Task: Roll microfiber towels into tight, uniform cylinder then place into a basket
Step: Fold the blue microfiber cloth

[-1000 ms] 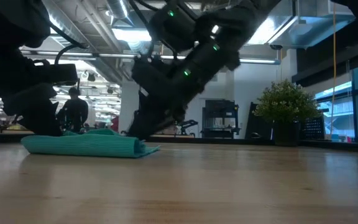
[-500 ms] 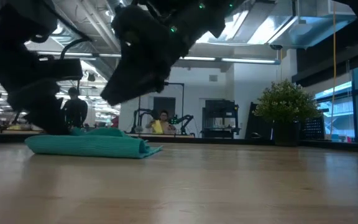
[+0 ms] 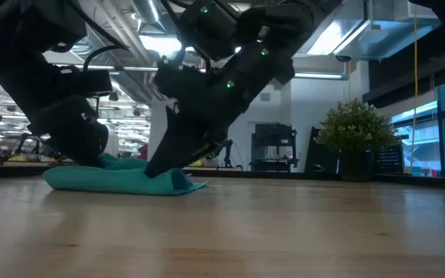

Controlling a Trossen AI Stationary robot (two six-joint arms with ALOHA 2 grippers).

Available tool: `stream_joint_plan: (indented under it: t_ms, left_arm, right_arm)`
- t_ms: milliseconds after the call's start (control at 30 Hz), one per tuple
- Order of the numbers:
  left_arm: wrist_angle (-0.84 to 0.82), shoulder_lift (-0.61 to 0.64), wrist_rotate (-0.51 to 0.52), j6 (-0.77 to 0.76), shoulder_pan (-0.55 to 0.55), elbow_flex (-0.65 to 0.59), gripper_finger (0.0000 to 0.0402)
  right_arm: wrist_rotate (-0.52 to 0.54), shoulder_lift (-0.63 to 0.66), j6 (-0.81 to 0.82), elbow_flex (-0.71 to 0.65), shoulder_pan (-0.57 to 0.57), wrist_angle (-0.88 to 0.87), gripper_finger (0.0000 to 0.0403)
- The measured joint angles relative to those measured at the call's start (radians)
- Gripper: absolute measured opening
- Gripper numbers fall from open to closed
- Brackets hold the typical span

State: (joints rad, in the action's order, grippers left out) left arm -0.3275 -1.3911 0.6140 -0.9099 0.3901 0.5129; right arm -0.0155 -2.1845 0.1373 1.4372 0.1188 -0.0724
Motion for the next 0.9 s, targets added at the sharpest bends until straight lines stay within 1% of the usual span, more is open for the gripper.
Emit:
stream_joint_plan:
  t_ms: [167, 233, 300, 367, 467, 533, 633, 800, 900]
  left_arm:
    - [0.000, 0.000, -0.015, -0.001, 0.000, 0.000, 0.0000]
    - [0.000, 0.000, -0.026, -0.002, 0.000, 0.000, 0.0000]
    - [-0.001, 0.000, -0.030, -0.002, 0.000, 0.000, 0.0000]
    - [-0.001, 0.000, -0.029, -0.002, 0.000, 0.000, 0.0000]
    - [-0.002, 0.000, -0.021, 0.006, 0.000, 0.000, 0.0001]
    - [-0.002, 0.000, -0.020, 0.025, 0.000, 0.000, 0.0007]
    - [-0.002, 0.000, 0.000, 0.027, 0.000, 0.000, 0.0024]
    - [-0.002, 0.000, 0.003, 0.030, -0.001, 0.000, 0.0062]
    - [-0.008, 0.001, 0.033, 0.040, -0.018, 0.000, 0.0080]
  right_arm:
    - [0.150, 0.000, -0.030, 0.002, 0.000, -0.009, 0.0160]
    - [0.184, 0.000, -0.038, 0.007, 0.000, -0.015, 0.0160]
    - [0.196, 0.000, -0.039, 0.008, -0.003, -0.014, 0.0160]
    - [0.180, 0.000, -0.040, 0.008, -0.005, -0.016, 0.0160]
    - [0.064, 0.000, -0.037, 0.008, -0.013, -0.023, 0.0160]
    - [0.030, 0.000, -0.036, 0.008, -0.013, -0.041, 0.0160]
    - [0.024, 0.000, -0.037, 0.008, -0.012, -0.042, 0.0160]
    - [0.021, 0.000, -0.035, 0.009, -0.010, -0.038, 0.0160]
    - [0.021, 0.000, -0.034, 0.009, -0.010, -0.038, 0.0160]
